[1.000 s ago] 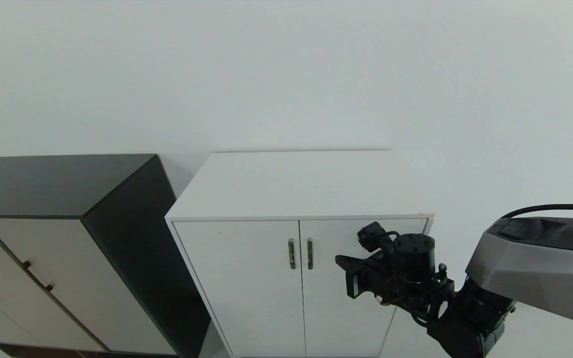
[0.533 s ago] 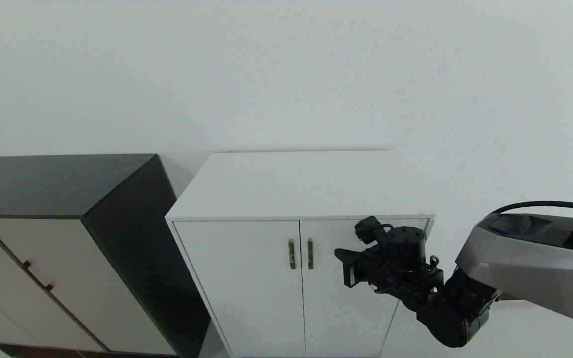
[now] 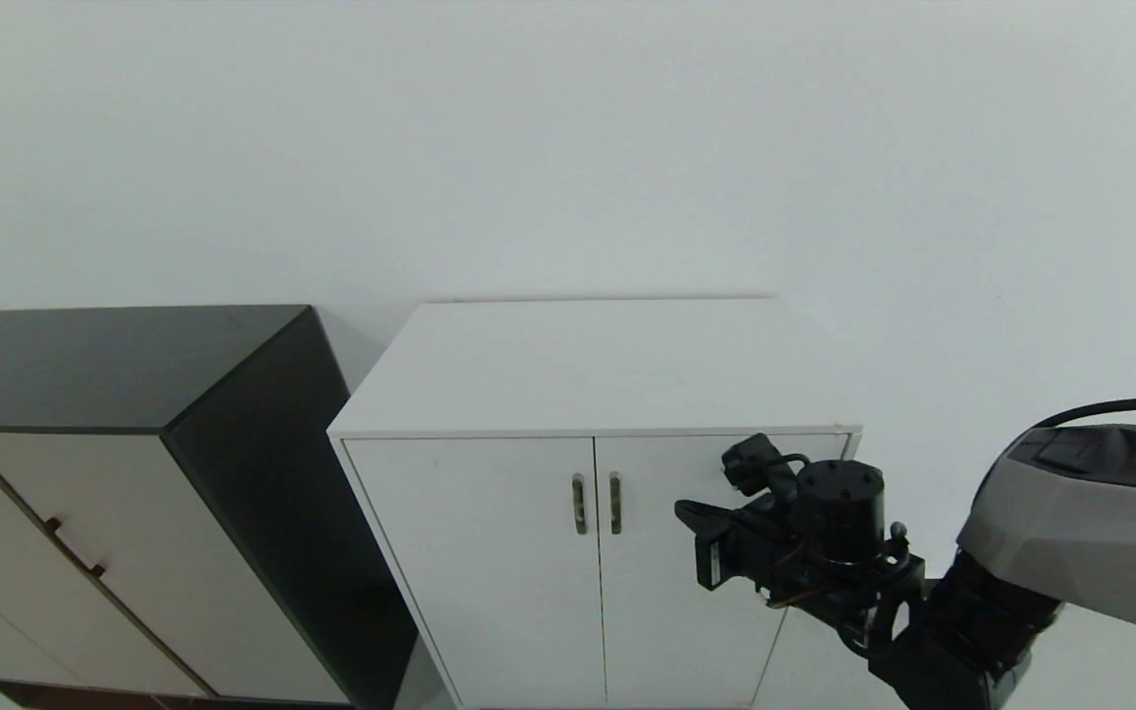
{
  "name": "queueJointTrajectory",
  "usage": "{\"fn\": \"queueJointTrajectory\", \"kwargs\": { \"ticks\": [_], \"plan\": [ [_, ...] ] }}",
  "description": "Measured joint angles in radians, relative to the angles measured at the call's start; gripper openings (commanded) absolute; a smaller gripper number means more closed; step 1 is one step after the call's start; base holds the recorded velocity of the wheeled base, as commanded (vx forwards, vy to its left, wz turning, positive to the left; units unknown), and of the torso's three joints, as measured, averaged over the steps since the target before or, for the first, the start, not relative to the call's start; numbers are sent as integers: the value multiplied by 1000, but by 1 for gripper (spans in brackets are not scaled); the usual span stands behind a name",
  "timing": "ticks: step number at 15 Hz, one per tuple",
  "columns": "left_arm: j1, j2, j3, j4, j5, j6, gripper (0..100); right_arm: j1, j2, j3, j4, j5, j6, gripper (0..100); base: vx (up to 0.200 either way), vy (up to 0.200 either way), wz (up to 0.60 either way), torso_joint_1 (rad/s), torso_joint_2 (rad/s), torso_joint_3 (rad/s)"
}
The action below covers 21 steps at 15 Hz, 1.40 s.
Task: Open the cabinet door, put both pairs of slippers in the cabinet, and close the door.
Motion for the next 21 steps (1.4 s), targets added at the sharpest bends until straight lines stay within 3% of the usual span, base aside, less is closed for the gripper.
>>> {"fn": "queueJointTrajectory", "kwargs": {
  "ticks": [5,11,15,21],
  "plan": [
    [0,0,0,0,0,2,0,-25,-187,311,-73,-110,-10,0,0,0,0,0,0,0],
    [0,0,0,0,0,4,0,-264,-394,640,-64,-177,-87,0,0,0,0,0,0,0],
    [0,0,0,0,0,2,0,-306,-551,670,135,-176,-127,0,0,0,0,0,0,0],
    [0,0,0,0,0,2,0,-320,-943,671,691,-94,-135,0,0,0,0,0,0,0]
  ]
}}
